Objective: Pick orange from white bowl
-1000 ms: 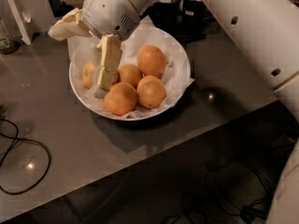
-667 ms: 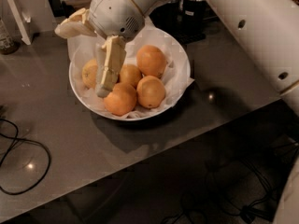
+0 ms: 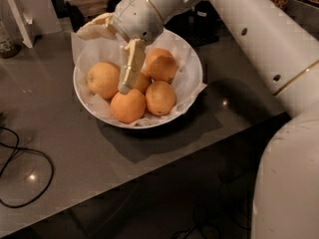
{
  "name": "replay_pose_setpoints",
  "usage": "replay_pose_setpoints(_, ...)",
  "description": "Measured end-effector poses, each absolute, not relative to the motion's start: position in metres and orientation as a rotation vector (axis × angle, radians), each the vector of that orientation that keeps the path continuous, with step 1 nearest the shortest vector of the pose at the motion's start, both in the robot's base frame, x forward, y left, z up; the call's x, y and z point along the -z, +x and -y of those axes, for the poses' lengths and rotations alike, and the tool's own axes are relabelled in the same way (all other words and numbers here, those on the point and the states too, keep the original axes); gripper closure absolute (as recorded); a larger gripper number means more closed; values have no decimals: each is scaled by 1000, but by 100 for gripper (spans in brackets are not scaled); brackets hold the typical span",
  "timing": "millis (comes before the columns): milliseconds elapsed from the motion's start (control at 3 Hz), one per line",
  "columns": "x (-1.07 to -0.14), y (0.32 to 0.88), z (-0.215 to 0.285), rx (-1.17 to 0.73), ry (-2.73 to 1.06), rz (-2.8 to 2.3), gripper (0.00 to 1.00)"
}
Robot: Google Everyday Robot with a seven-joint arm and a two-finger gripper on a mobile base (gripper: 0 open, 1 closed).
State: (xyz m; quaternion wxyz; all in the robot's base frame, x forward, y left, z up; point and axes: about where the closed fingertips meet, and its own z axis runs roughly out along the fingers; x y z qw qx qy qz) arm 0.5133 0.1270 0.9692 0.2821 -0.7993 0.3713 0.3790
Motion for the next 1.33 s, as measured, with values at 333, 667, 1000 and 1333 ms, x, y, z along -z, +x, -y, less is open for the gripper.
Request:
replay_pose_setpoints(333,-969,513,-127,-1015,-2141,-995,0)
replay_pose_setpoints(667,-969,513,-127,-1015,-2141,-995,19)
replay_pose_setpoints(1000,-969,513,-127,-1016,-2140,-995,35)
replay_pose_setpoints(1333,-966,516,-130,-1020,-2133,-1011,26)
